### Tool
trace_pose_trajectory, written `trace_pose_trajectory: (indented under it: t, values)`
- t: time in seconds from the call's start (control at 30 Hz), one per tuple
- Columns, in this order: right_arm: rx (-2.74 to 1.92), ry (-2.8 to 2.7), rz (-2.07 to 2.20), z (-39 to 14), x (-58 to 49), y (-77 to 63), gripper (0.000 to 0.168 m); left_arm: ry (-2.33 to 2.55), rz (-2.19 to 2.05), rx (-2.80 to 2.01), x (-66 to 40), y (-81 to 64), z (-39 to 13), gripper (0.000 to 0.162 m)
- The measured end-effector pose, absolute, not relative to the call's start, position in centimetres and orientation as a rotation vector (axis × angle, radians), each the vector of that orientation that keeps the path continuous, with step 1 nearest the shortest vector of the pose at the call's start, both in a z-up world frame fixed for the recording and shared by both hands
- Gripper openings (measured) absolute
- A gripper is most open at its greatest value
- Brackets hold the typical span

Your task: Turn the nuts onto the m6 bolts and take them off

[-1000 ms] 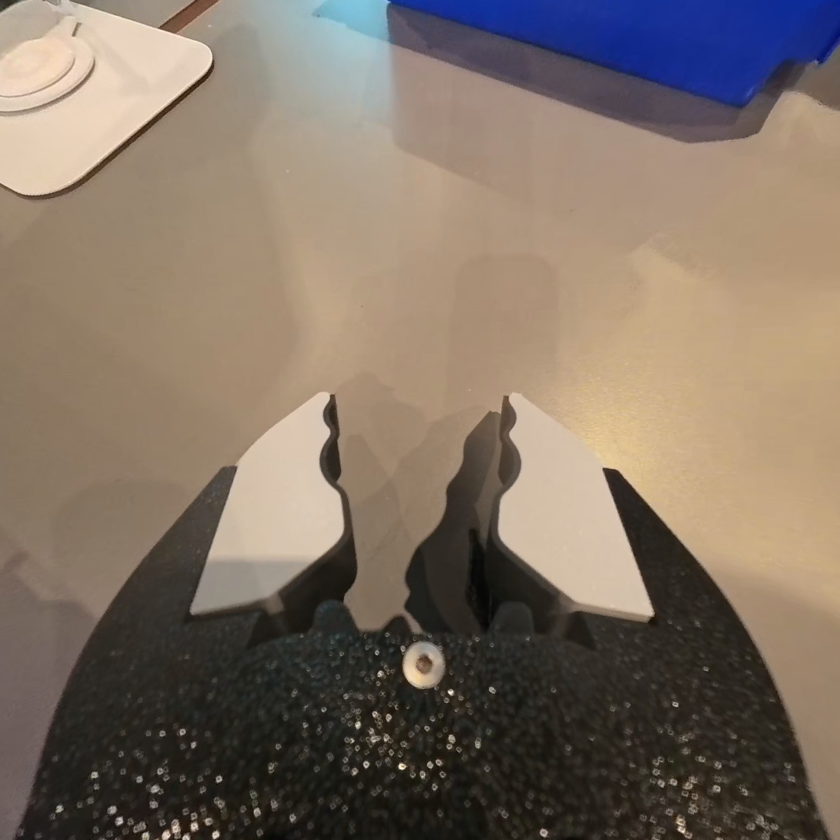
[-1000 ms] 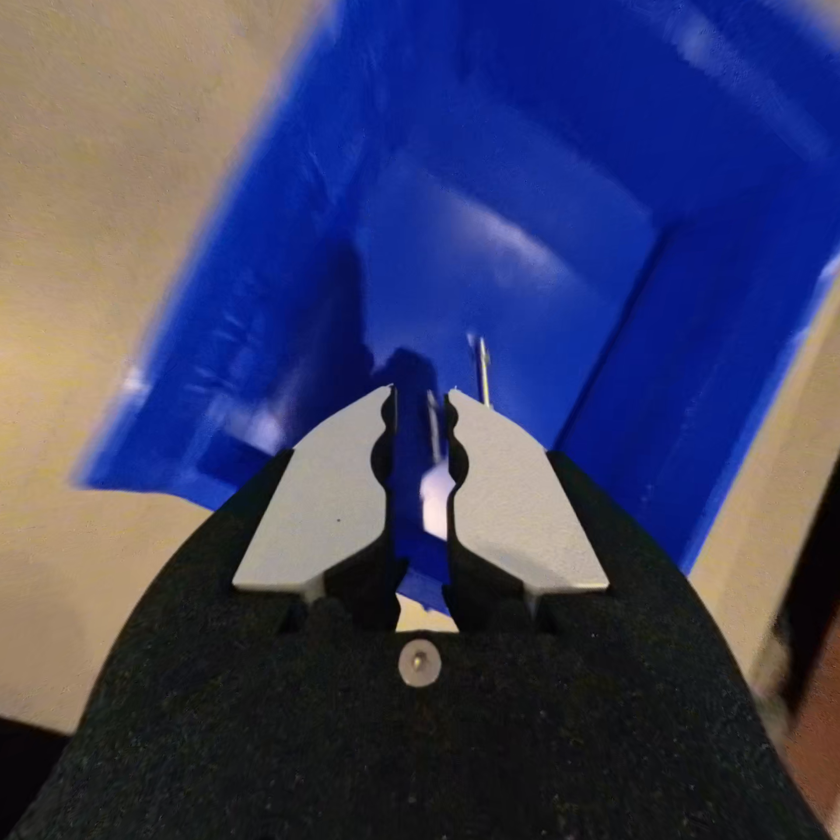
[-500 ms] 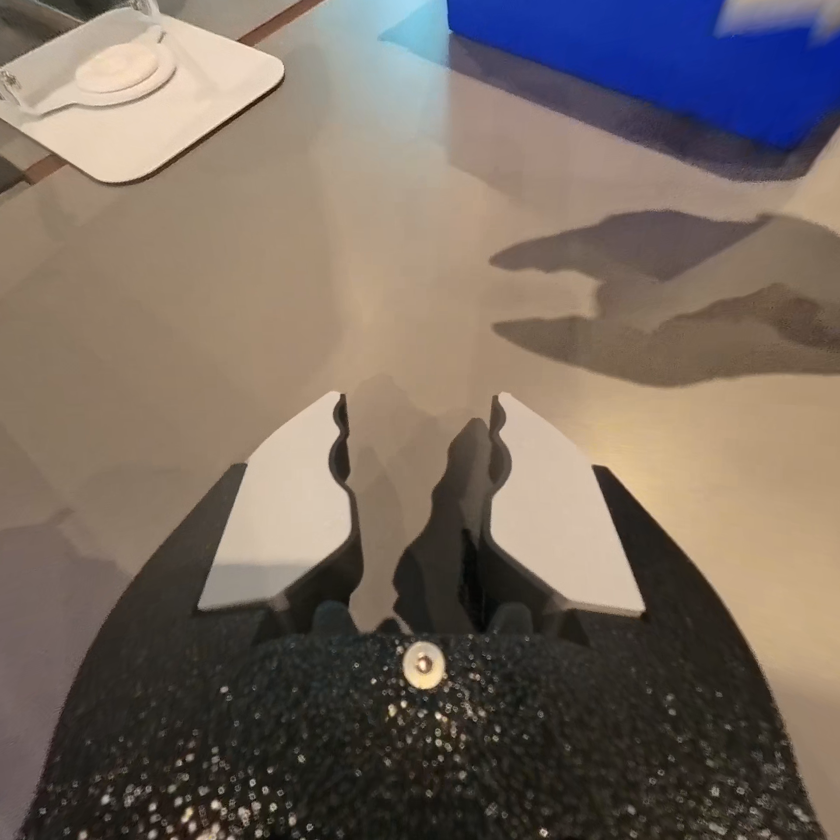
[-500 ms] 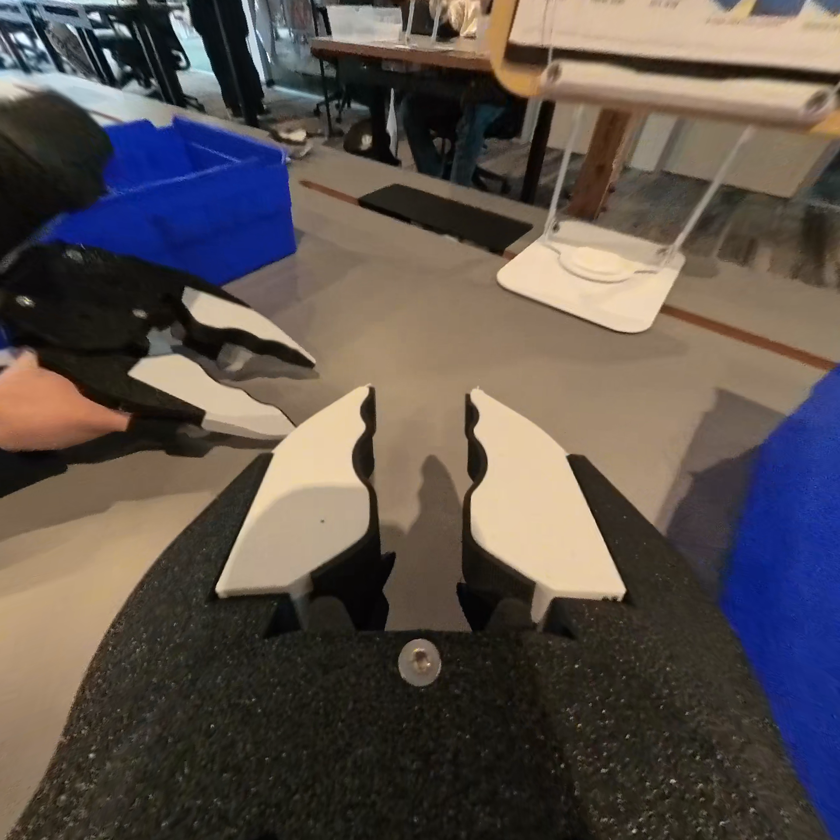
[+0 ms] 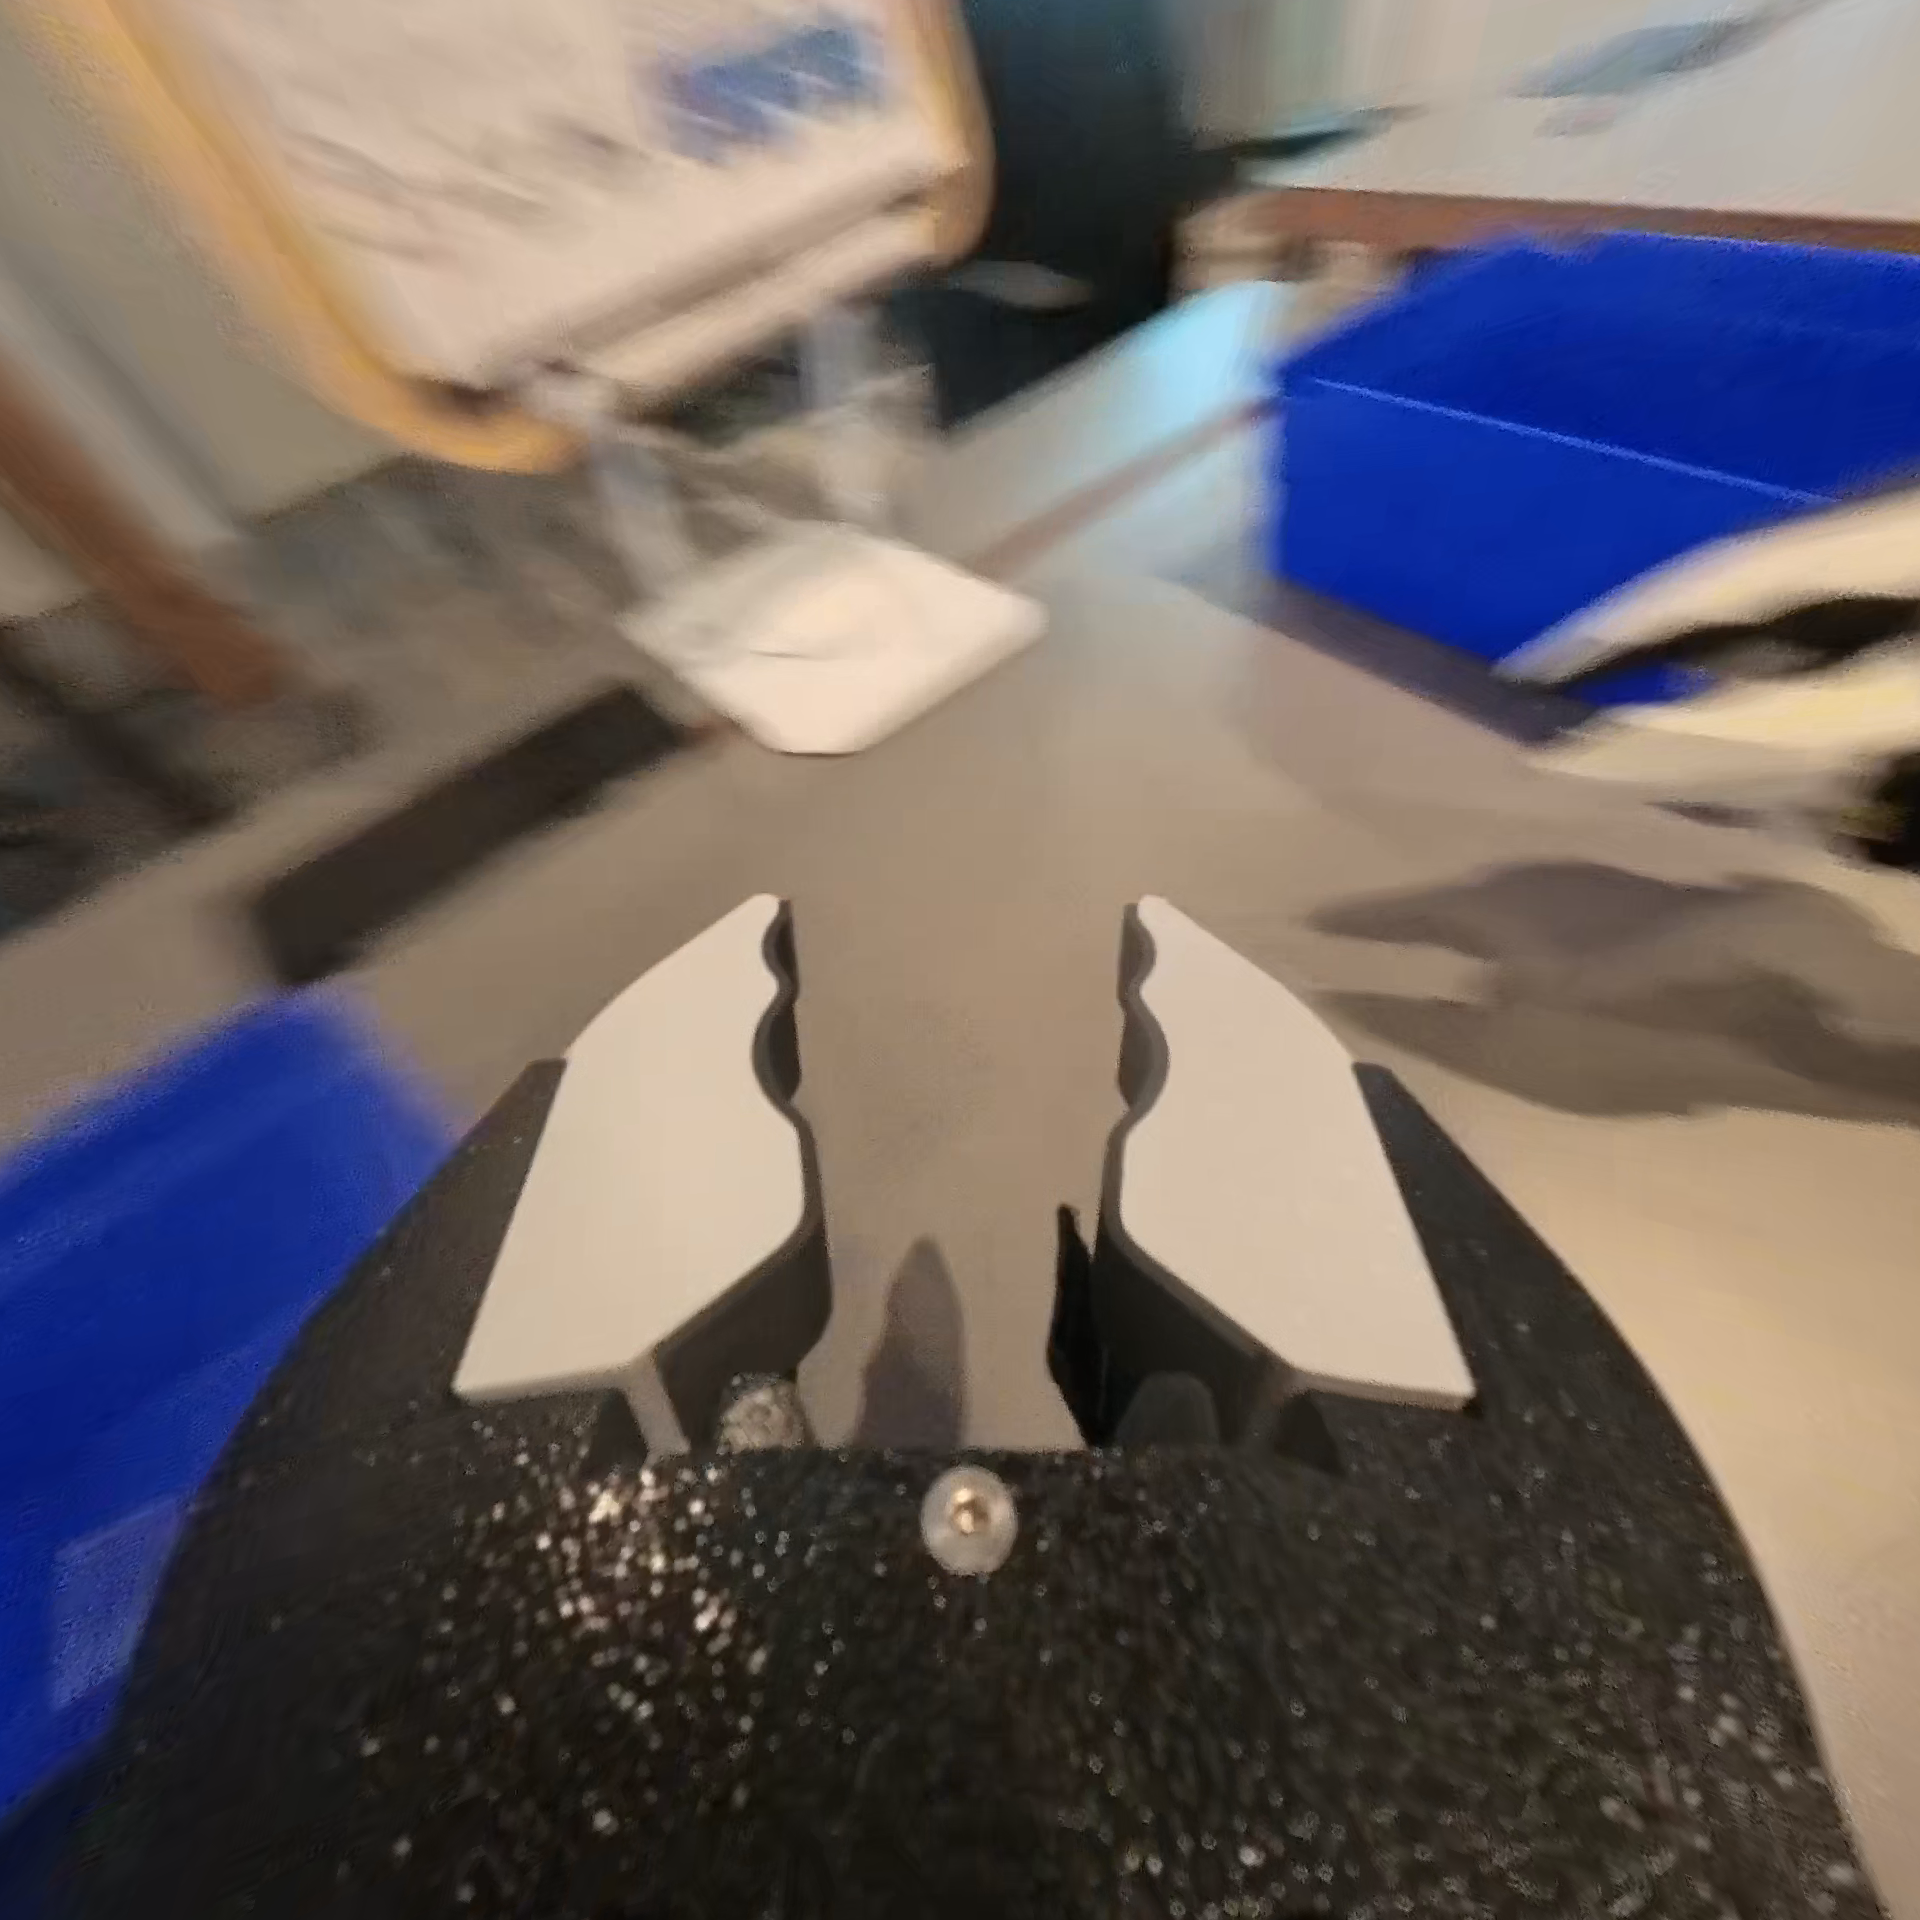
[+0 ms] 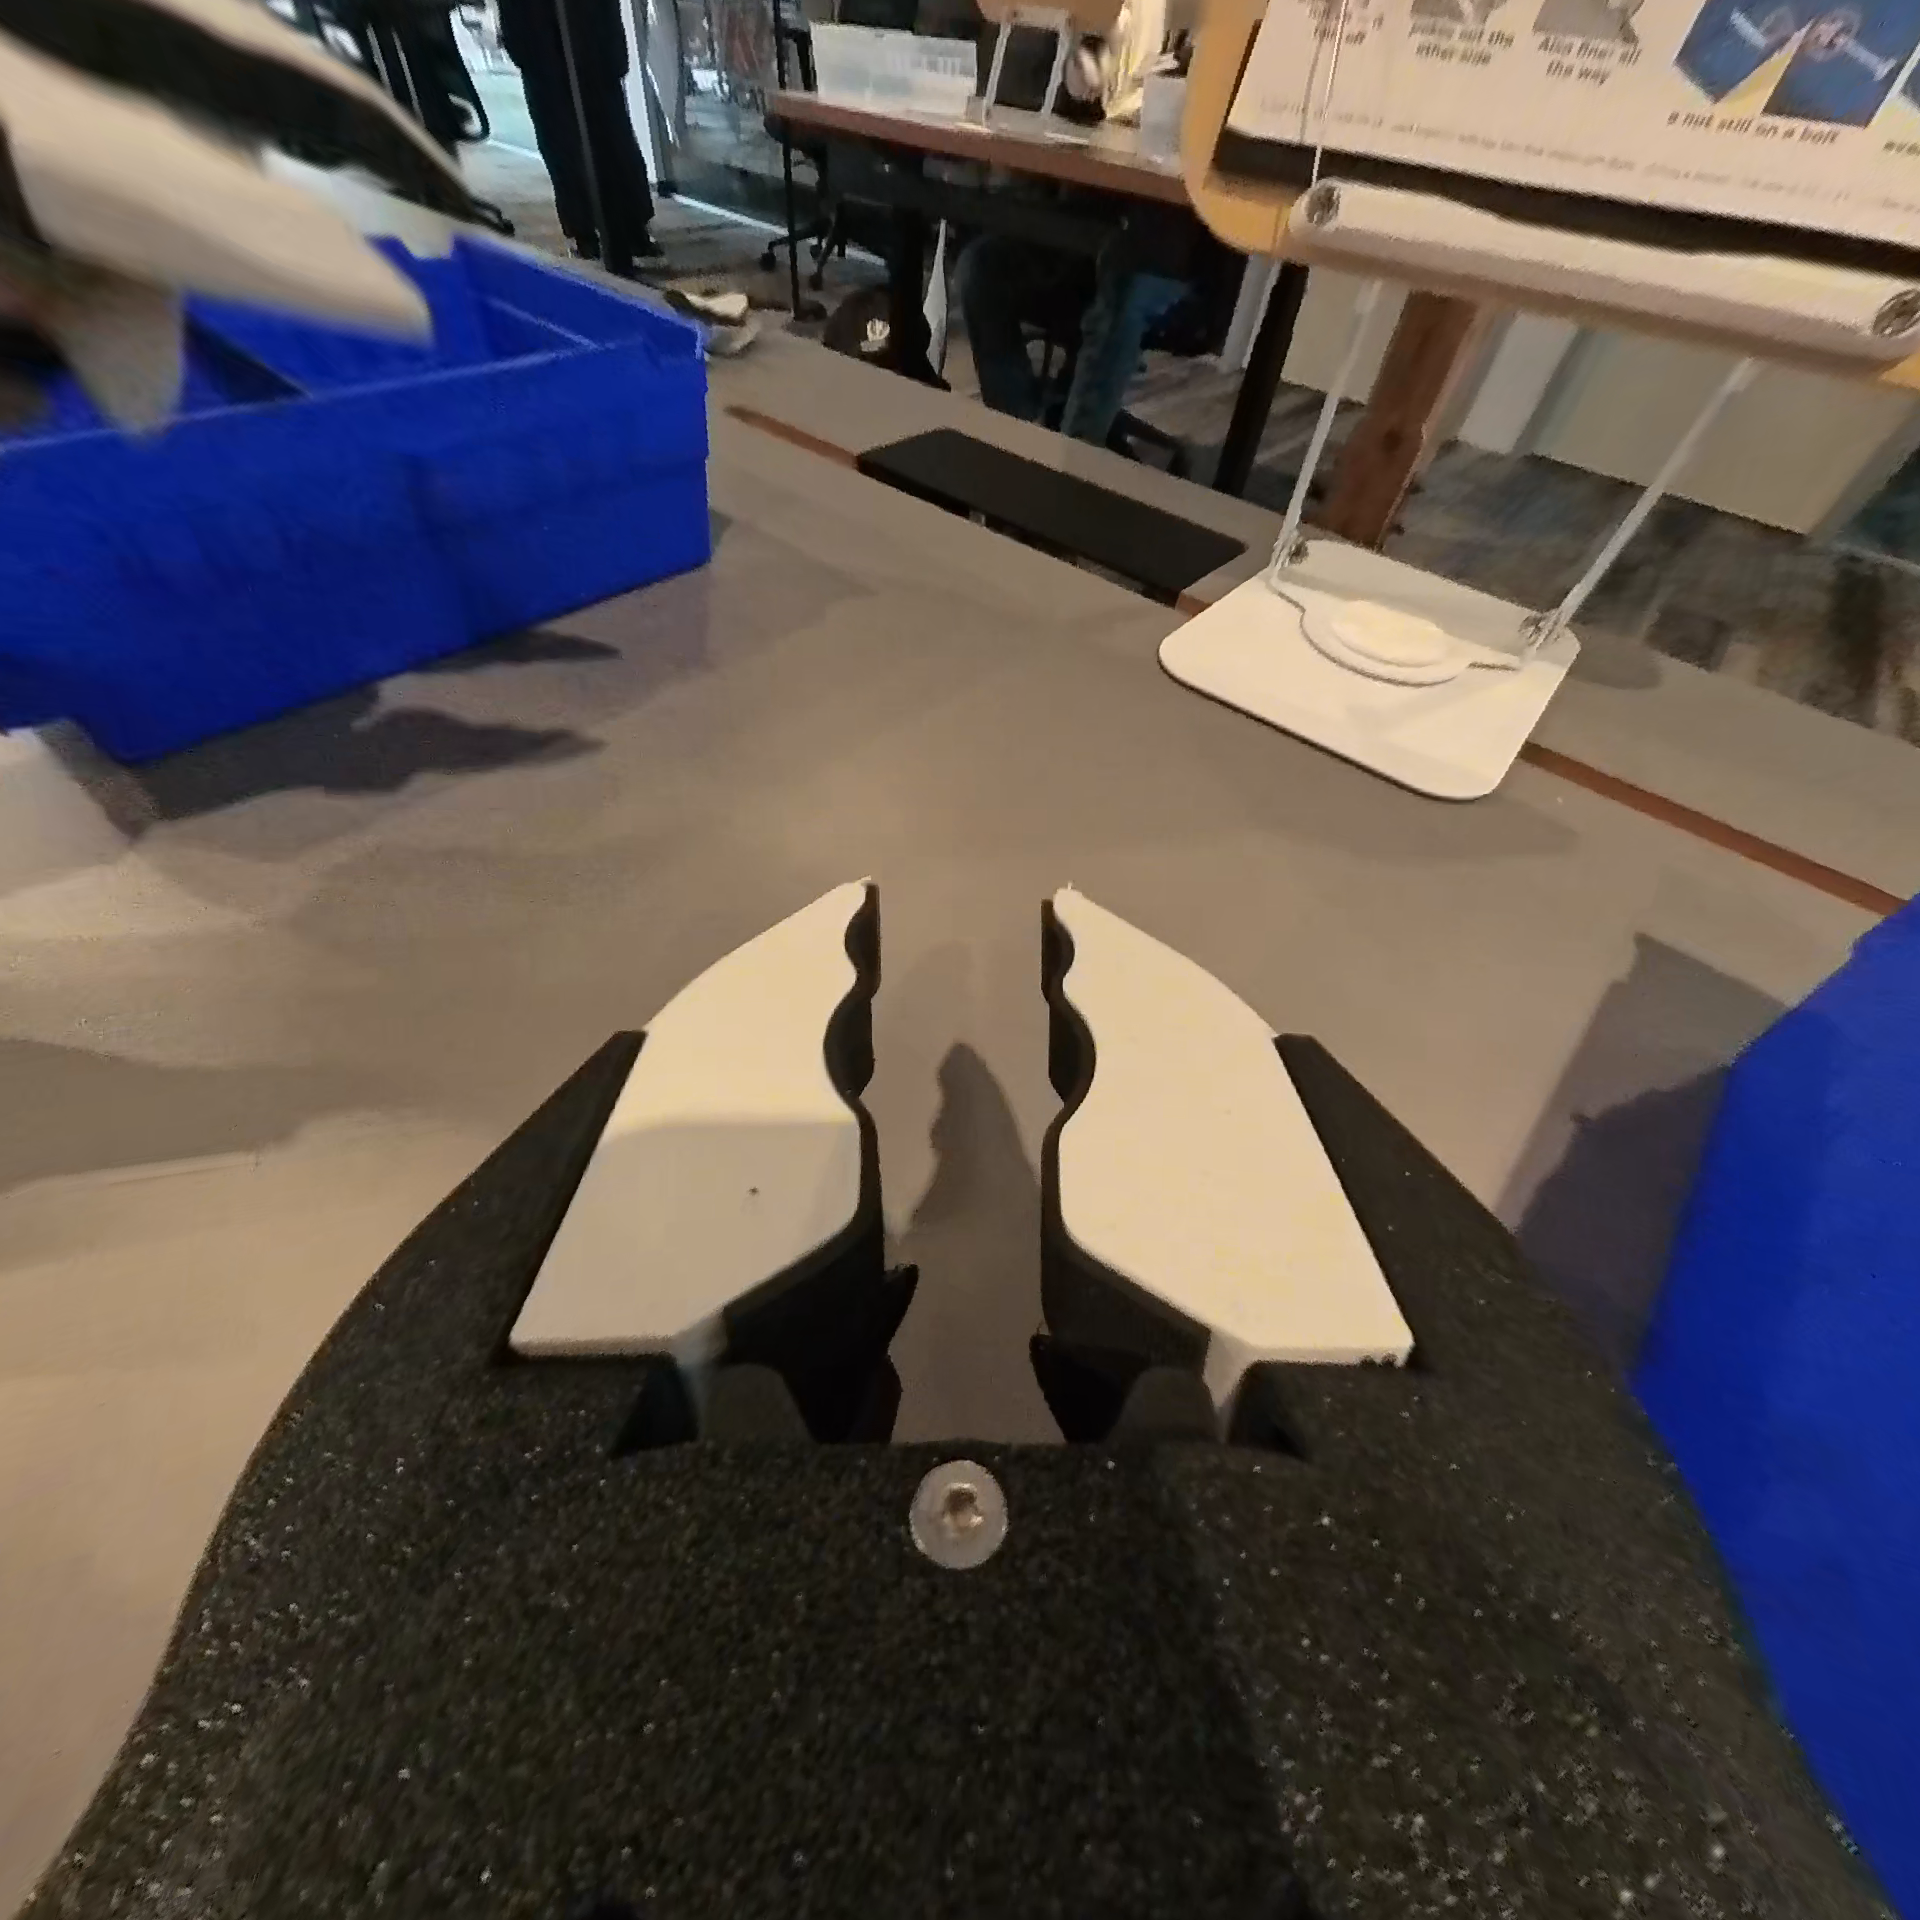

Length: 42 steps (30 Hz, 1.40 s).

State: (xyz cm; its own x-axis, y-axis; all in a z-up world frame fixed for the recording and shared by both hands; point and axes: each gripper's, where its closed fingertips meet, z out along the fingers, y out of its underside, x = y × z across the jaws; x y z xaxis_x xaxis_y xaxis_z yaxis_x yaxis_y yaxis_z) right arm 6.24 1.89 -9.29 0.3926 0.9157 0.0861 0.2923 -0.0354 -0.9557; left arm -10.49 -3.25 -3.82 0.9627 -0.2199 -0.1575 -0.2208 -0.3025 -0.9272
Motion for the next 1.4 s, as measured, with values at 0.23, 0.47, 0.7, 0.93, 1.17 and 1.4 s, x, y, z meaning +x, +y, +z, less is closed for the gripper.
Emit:
trace_pose_trajectory:
  t: [0.23,0.47,0.7,0.93,1.17,1.4]
  values:
    - [-1.522,-1.122,0.748,-8.2,6.3,1.0,0.028,-0.041,0.247,-2.251,-30.2,-3.6,-4.4,0.039]
    - [-1.517,-1.132,0.757,-8.1,6.4,0.9,0.026,-0.238,0.217,-2.775,-36.9,-4.6,-13.5,0.038]
    - [-1.515,-1.146,0.766,-8.2,6.3,0.7,0.025,-0.357,0.229,-2.974,-39.4,-5.6,-17.3,0.031]
    - [-1.512,-1.166,0.754,-8.5,6.1,0.6,0.024,-0.414,0.194,-3.053,-40.3,-6.2,-19.4,0.022]
    - [-1.5,-1.177,0.752,-8.4,6.0,0.4,0.023,-0.339,0.205,-2.967,-39.9,-5.5,-17.3,0.005]
    - [-1.496,-1.171,0.76,-8.2,5.8,0.4,0.022,0.301,0.094,-2.511,-27.5,-1.1,-6.0,0.004]
